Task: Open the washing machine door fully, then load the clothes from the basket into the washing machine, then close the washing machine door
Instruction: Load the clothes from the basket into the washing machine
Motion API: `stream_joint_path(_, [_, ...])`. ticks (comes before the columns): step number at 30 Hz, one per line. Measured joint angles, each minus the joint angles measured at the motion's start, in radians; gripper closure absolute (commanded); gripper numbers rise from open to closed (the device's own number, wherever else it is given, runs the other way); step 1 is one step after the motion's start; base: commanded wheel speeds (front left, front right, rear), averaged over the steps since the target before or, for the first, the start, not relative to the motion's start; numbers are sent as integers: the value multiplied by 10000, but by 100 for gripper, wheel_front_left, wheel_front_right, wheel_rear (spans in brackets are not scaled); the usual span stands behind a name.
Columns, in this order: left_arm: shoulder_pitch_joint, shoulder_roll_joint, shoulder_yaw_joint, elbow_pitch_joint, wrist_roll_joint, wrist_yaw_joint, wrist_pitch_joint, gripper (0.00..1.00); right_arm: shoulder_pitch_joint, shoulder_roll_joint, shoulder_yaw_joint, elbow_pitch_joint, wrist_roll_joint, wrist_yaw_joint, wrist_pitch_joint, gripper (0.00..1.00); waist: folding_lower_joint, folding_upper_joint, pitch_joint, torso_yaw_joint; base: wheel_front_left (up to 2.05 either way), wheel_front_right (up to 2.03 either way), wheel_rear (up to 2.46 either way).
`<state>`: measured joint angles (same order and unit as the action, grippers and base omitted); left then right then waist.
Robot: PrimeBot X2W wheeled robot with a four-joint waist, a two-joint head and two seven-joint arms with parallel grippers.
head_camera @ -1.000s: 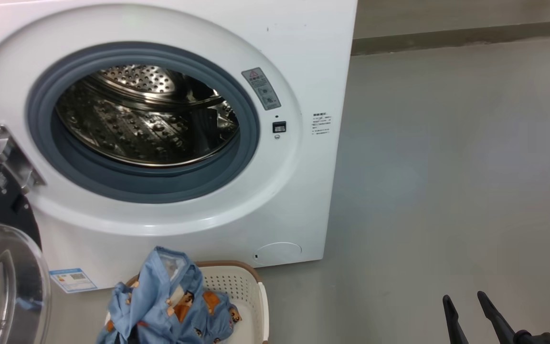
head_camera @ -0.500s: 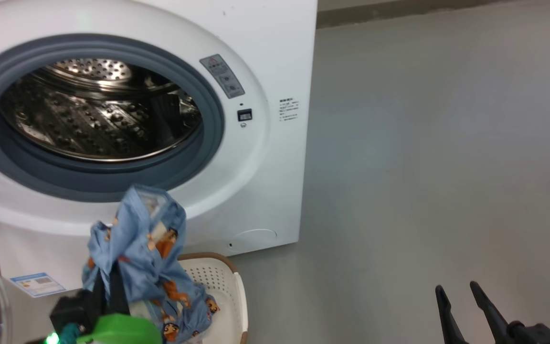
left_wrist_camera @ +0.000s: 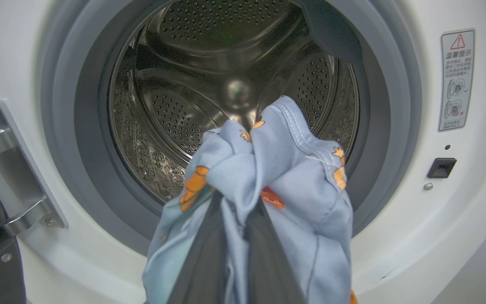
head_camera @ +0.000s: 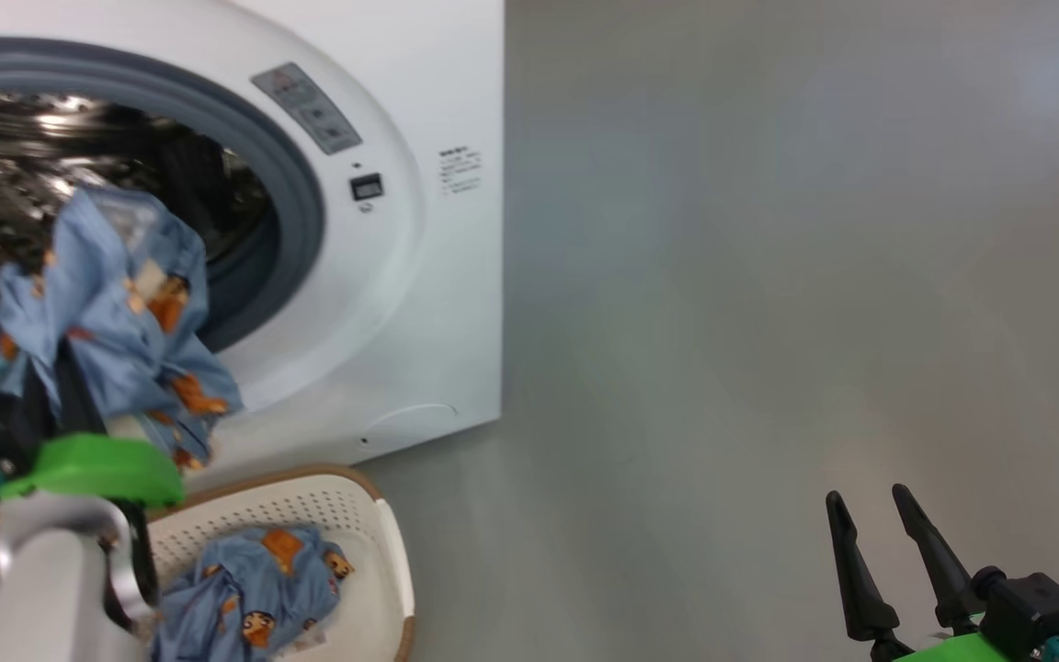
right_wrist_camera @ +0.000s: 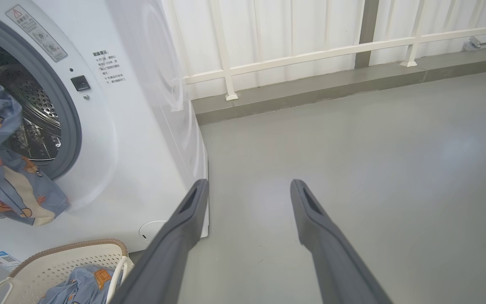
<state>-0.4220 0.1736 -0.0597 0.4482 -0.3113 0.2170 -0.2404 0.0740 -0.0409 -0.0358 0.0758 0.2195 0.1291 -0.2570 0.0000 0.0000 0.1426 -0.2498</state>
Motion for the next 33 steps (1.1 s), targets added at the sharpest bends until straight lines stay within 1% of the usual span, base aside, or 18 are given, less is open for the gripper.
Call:
stream_joint_path(5, [-1095, 305, 221, 748, 4, 173, -2, 100, -198, 0, 159, 2, 240, 0, 0, 0, 0, 0, 532, -306, 0, 0, 0])
stream_joint_path(14, [-3286, 821, 307, 2811, 98, 146, -36, 100, -825, 13, 610, 19, 403, 0, 0, 0, -1, 1, 1654, -743, 0, 0, 0])
stream_joint_path(18, [-4436, 926, 286, 3463, 194, 58, -90, 100, -1148, 10, 905, 17, 435, 0, 0, 0, 0, 1, 2209, -881, 0, 0, 0])
stream_joint_path(22, [-5397, 1289, 276, 4134, 284, -113, -90, 100, -1437, 23, 1223, -33, 437, 0, 0, 0, 0, 1, 2740, -1032, 0, 0, 0])
stream_joint_path(26, [-6350, 1519, 221, 4707, 454, -205, -92, 100, -1633, 19, 1452, -107, 445, 0, 0, 0, 0, 0, 3211, -1209, 0, 0, 0])
stream_joint_path(30, [-7260, 1710, 161, 4982, 564, -286, -92, 100, -1798, 25, 1871, -125, 445, 0, 0, 0, 0, 0, 3638, -1389, 0, 0, 0])
stream_joint_path(33, [-7879, 1795, 203, 5127, 571, -384, -94, 100, -1803, 31, 1902, -171, 497, 0, 0, 0, 0, 1, 3930, -1511, 0, 0, 0])
